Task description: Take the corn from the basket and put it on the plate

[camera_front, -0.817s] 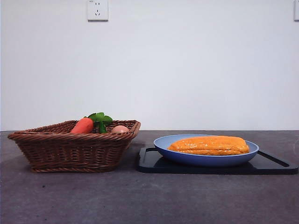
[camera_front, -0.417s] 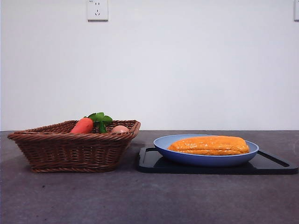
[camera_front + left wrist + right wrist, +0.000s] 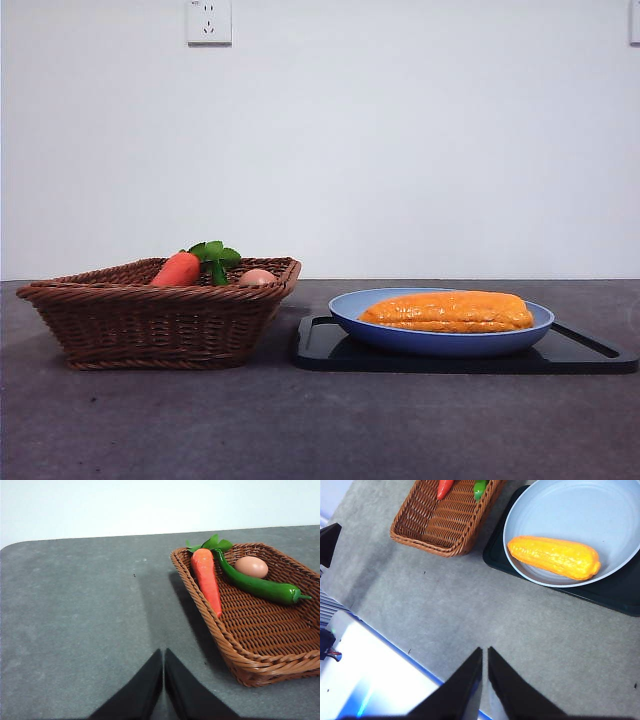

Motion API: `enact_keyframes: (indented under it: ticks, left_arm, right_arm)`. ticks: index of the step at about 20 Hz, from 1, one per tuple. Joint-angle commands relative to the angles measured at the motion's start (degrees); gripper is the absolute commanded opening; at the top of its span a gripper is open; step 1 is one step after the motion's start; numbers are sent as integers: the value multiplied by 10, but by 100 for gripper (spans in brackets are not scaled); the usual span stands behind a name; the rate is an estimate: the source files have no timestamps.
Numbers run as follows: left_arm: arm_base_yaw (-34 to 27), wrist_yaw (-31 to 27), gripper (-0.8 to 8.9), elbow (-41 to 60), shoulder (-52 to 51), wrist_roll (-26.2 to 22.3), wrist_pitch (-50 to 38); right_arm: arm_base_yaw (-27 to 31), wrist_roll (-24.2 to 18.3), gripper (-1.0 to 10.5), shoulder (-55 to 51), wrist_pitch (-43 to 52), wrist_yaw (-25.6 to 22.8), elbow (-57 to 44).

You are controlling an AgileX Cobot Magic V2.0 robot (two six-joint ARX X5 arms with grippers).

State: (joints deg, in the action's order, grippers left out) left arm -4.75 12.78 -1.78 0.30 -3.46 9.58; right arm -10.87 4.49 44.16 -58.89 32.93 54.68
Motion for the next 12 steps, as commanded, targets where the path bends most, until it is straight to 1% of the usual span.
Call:
enact_keyframes:
  ticks: [1, 8, 10, 12]
  left_arm:
    - [-2, 1, 8, 16, -1, 2, -4]
    - [-2, 1, 8, 16, -1, 1, -4]
    - [-2, 1, 7, 16, -1, 1, -4]
    - [-2, 1, 8, 16, -1, 1, -4]
  right_arm:
    - [-2, -7, 2, 3, 6, 1, 9]
    - [-2, -7, 2, 3, 6, 1, 9]
    - [-2, -26, 2, 3, 19, -4, 9]
    - [-1, -49, 2, 0, 47, -23, 9]
